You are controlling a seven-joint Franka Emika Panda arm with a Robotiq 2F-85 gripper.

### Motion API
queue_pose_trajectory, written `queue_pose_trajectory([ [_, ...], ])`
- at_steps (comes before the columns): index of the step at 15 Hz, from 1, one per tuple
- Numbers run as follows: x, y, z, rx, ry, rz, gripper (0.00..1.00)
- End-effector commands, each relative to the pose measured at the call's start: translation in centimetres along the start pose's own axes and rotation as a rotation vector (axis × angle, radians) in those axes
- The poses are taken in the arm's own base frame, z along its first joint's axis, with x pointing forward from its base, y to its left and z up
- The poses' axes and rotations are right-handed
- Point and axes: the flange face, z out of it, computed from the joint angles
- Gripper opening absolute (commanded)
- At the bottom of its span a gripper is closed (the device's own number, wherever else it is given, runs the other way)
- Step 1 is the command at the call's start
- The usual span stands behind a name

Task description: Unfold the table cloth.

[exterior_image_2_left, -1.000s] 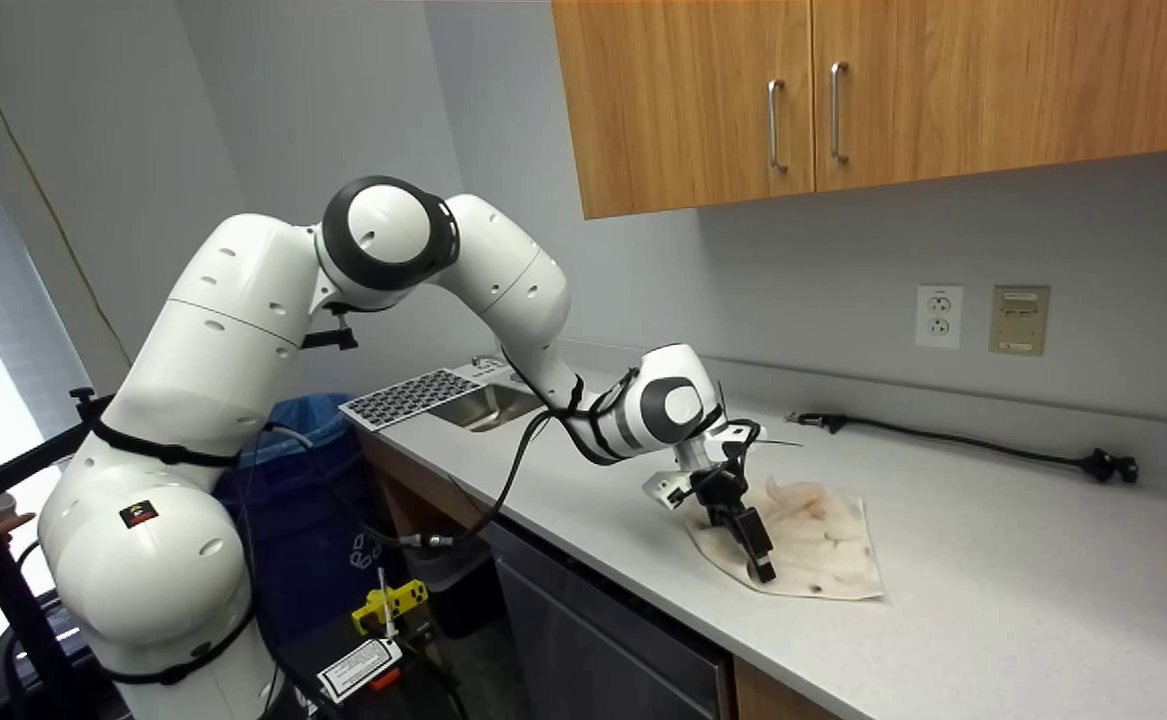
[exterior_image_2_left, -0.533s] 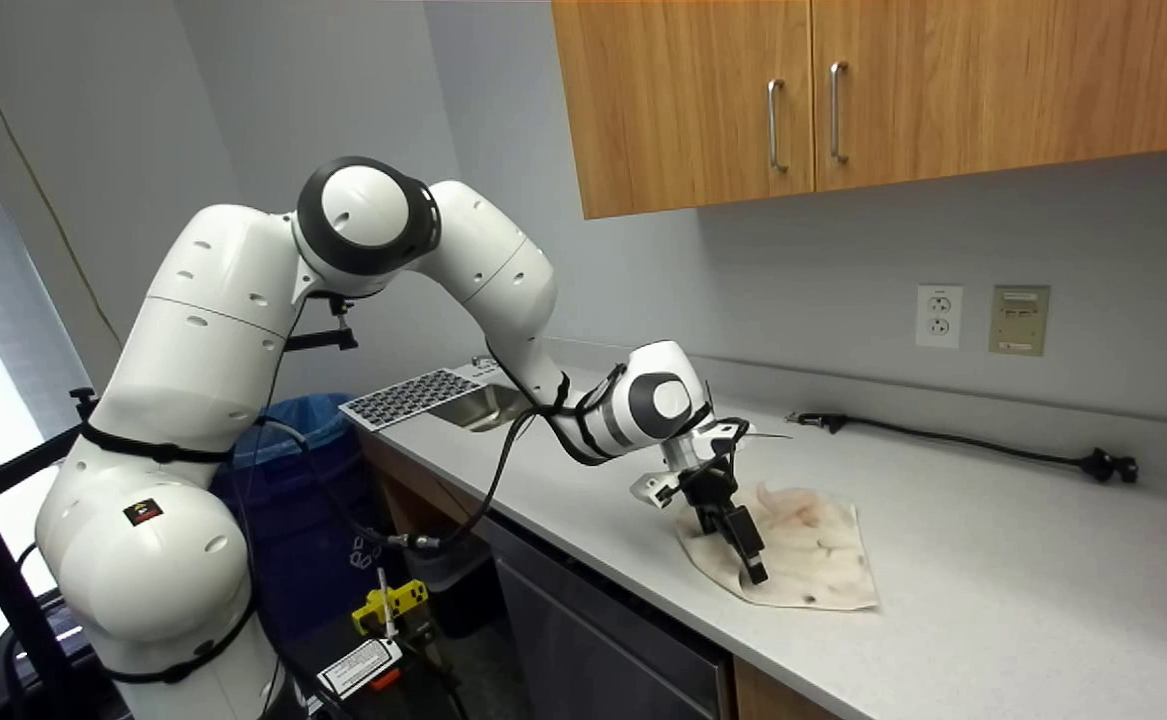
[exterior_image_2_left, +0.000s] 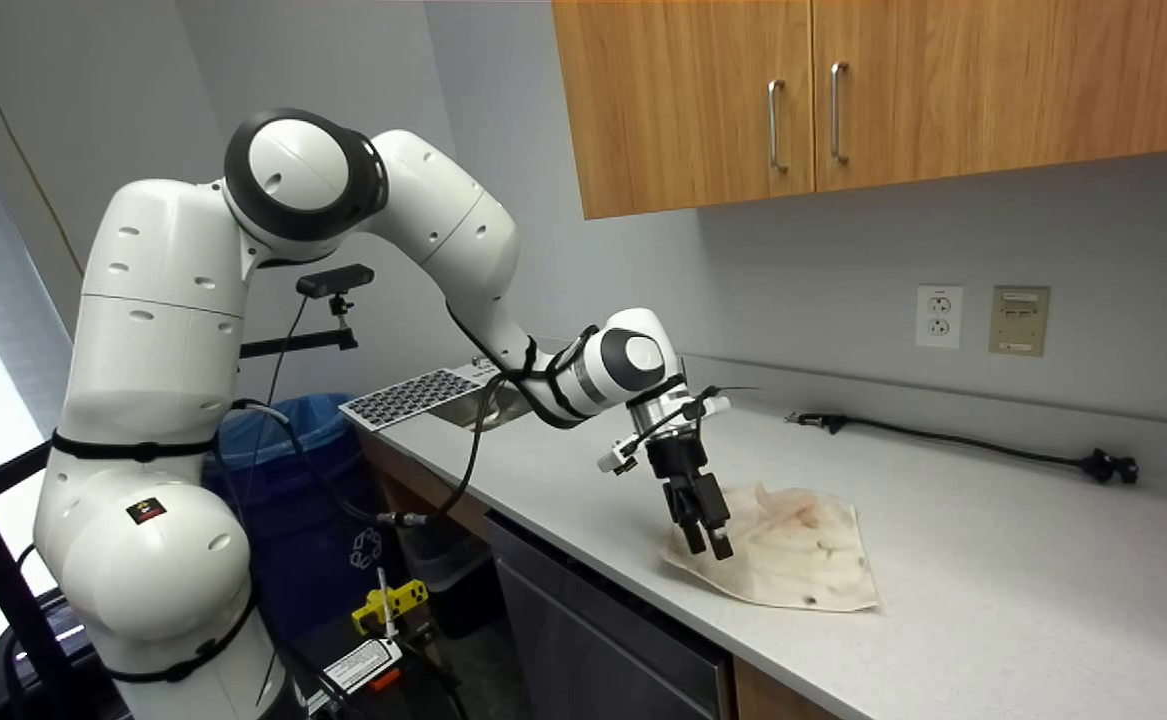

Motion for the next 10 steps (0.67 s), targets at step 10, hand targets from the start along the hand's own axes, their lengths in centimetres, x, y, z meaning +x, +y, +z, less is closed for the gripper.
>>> queue_pose_trajectory([
  [10,-4.7,3.8,-6.8,0.175,0.067,-0.224,1.0],
])
